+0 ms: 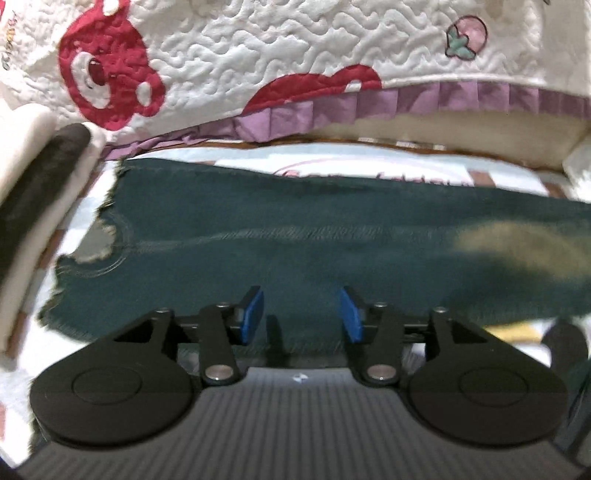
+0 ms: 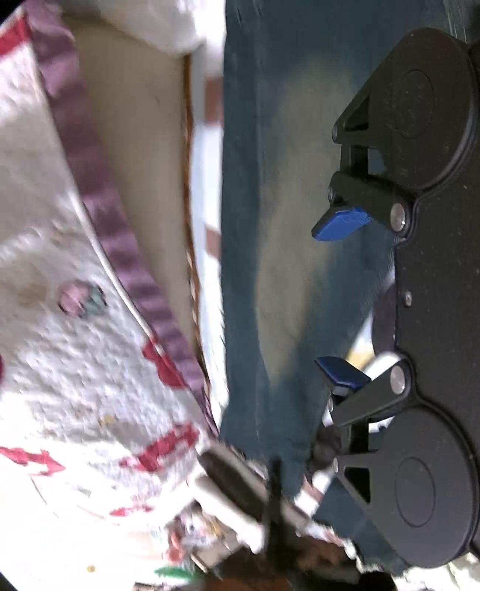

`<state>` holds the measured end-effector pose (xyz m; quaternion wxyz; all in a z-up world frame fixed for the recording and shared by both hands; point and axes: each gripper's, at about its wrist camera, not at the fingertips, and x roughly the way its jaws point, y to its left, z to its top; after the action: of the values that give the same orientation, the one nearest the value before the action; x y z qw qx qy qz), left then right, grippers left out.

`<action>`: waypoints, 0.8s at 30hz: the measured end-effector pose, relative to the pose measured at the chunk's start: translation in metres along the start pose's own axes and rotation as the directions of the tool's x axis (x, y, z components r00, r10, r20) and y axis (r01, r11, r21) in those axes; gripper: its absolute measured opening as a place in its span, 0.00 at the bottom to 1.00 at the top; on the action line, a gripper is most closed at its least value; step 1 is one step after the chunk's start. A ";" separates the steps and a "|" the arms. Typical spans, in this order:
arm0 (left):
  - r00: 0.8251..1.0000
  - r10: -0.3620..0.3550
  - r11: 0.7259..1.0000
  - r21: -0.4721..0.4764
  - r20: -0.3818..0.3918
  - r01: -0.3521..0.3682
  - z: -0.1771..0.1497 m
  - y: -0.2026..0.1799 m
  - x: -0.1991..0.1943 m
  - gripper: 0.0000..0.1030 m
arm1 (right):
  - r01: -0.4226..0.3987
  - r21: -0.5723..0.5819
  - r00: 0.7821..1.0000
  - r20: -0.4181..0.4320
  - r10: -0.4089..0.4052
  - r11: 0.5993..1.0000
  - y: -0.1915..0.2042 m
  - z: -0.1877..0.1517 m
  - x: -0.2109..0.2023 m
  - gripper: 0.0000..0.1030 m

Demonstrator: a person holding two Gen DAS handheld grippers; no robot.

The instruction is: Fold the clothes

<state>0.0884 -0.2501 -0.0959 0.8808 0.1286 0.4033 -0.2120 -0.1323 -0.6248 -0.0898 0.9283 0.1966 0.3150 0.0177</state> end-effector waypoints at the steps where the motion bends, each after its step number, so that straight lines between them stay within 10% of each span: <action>1: 1.000 0.013 1.000 0.008 -0.006 -0.013 -0.006 0.002 -0.006 0.46 | 0.006 0.013 1.000 0.007 -0.006 1.000 -0.003 0.003 -0.006 0.72; 10: 0.955 0.289 0.954 -0.065 -0.064 -0.293 -0.091 0.055 -0.073 0.58 | 0.078 0.102 0.996 -0.052 -0.073 0.992 0.003 -0.027 -0.057 0.72; 20: 0.916 0.379 0.893 -0.206 -0.133 -0.399 -0.147 0.114 -0.104 0.60 | 0.310 0.313 0.946 -0.196 -0.258 0.898 -0.020 -0.101 -0.097 0.73; 24: 0.930 0.339 0.889 -0.277 -0.140 -0.366 -0.147 0.144 -0.096 0.61 | 0.369 0.284 0.925 -0.207 -0.319 0.885 -0.021 -0.097 -0.077 0.73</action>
<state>0.0045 -0.0396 -0.1092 0.8953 0.0747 0.4387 0.0205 -0.2534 -0.6218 -0.1236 0.8454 0.2825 0.4145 -0.1834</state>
